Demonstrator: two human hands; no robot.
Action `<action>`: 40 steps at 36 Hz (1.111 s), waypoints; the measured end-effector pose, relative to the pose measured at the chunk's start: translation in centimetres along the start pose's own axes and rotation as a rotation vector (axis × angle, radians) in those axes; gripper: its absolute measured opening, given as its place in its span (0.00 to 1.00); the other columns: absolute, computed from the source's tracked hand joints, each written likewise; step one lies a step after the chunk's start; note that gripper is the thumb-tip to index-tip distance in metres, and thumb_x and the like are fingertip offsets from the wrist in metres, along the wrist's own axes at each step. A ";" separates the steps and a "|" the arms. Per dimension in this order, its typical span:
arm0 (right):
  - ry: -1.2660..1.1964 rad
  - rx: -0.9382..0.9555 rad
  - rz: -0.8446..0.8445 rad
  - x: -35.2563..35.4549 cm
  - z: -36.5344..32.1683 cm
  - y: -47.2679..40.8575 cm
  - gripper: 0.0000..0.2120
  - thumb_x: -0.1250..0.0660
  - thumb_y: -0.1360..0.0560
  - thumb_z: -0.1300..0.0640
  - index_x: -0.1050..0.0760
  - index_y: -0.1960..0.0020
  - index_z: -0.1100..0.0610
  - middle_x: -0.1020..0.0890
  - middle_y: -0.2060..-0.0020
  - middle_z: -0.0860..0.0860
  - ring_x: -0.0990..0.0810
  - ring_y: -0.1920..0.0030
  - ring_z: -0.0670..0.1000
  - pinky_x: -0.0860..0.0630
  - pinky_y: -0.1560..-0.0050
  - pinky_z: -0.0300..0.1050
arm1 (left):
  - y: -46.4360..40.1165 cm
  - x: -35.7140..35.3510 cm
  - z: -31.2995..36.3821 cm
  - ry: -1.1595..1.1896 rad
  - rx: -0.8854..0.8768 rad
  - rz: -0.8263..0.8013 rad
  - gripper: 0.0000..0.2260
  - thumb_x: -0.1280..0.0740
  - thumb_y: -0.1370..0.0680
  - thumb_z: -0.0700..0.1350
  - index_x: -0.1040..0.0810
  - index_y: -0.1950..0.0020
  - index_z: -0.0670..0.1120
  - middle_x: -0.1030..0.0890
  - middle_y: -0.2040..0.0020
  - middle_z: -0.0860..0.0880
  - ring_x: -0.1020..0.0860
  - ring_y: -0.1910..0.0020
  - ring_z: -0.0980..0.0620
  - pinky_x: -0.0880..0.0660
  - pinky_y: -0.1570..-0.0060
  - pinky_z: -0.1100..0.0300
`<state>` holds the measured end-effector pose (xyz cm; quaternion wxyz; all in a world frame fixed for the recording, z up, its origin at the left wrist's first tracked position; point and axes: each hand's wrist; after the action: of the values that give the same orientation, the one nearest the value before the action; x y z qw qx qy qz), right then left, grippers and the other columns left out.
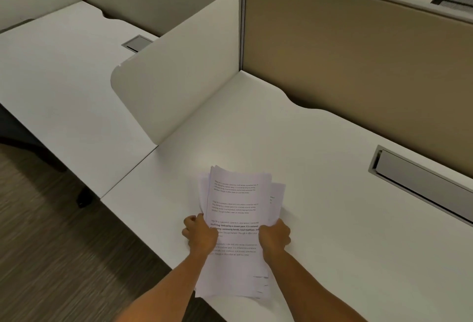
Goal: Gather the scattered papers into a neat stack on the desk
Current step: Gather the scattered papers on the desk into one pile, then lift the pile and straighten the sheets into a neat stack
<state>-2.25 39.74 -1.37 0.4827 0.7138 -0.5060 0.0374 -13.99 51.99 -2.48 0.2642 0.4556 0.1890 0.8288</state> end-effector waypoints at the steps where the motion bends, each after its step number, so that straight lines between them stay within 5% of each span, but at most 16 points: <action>1: -0.032 -0.007 -0.009 -0.1 -0.1 0.1 0.16 0.33 0.27 0.64 0.23 0.40 0.63 0.21 0.42 0.62 0.21 0.43 0.62 0.22 0.38 0.58 | -0.1 0.0 -0.1 0.021 -0.018 -0.001 0.15 0.33 0.25 0.36 0.28 0.38 0.40 0.37 0.34 0.41 0.32 0.38 0.41 0.25 0.39 0.48; 5: -0.208 -0.025 -0.052 -0.2 -0.3 0.4 0.16 0.33 0.28 0.68 0.25 0.40 0.65 0.22 0.42 0.62 0.19 0.47 0.61 0.17 0.47 0.54 | -0.4 0.0 -0.7 0.102 -0.063 -0.035 0.13 0.32 0.24 0.35 0.29 0.40 0.40 0.36 0.37 0.43 0.24 0.46 0.45 0.21 0.41 0.50; 9: -0.297 -0.041 -0.098 0.1 -0.1 0.4 0.23 0.33 0.27 0.68 0.31 0.33 0.63 0.21 0.40 0.60 0.20 0.45 0.60 0.19 0.47 0.52 | -0.6 0.0 -1.0 0.109 -0.095 -0.032 0.15 0.32 0.23 0.38 0.29 0.38 0.40 0.35 0.36 0.43 0.24 0.44 0.44 0.22 0.40 0.50; 13: -0.381 -0.072 -0.154 0.5 0.2 0.3 0.23 0.30 0.28 0.66 0.34 0.36 0.59 0.22 0.47 0.54 0.22 0.52 0.53 0.23 0.54 0.45 | -0.8 0.1 -1.0 0.143 -0.133 -0.076 0.18 0.32 0.23 0.39 0.30 0.35 0.41 0.29 0.37 0.41 0.23 0.45 0.46 0.22 0.42 0.53; 22: -0.617 -0.114 -0.336 2.3 1.3 0.0 0.17 0.27 0.29 0.72 0.21 0.41 0.70 0.16 0.47 0.65 0.17 0.45 0.66 0.21 0.40 0.66 | -0.1 0.9 -0.8 0.330 -0.136 -0.217 0.24 0.29 0.25 0.38 0.37 0.34 0.47 0.23 0.44 0.46 0.20 0.51 0.47 0.21 0.58 0.57; 28: -0.759 -0.135 -0.415 6.0 2.3 0.2 0.18 0.27 0.29 0.72 0.21 0.39 0.68 0.15 0.46 0.65 0.16 0.44 0.66 0.22 0.41 0.68 | 1.0 1.7 0.3 0.406 -0.271 -0.310 0.18 0.28 0.25 0.38 0.24 0.37 0.49 0.17 0.46 0.50 0.17 0.51 0.51 0.20 0.57 0.62; 33: -0.806 0.025 -0.363 10.4 3.5 0.2 0.19 0.25 0.29 0.71 0.21 0.39 0.63 0.13 0.46 0.60 0.14 0.46 0.62 0.19 0.43 0.63 | 3.1 2.0 2.7 0.566 -0.303 -0.428 0.18 0.24 0.29 0.40 0.21 0.42 0.53 0.14 0.50 0.55 0.15 0.52 0.53 0.18 0.58 0.61; 40: -0.738 0.245 -0.269 18.6 5.9 0.9 0.22 0.20 0.34 0.62 0.19 0.42 0.58 0.12 0.49 0.55 0.12 0.50 0.59 0.15 0.50 0.59 | 6.6 0.3 6.9 0.619 -0.408 -0.539 0.22 0.20 0.33 0.45 0.20 0.41 0.49 0.14 0.47 0.49 0.15 0.50 0.46 0.17 0.55 0.50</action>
<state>3.49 22.71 6.18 0.1810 0.7913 -0.5391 -0.2246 -9.99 47.49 4.96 0.4858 0.0597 0.2039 0.8479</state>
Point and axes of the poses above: each hand's wrist, its own y-axis away from the middle knuckle, its own x-axis out of the back of the hand, z = x × y
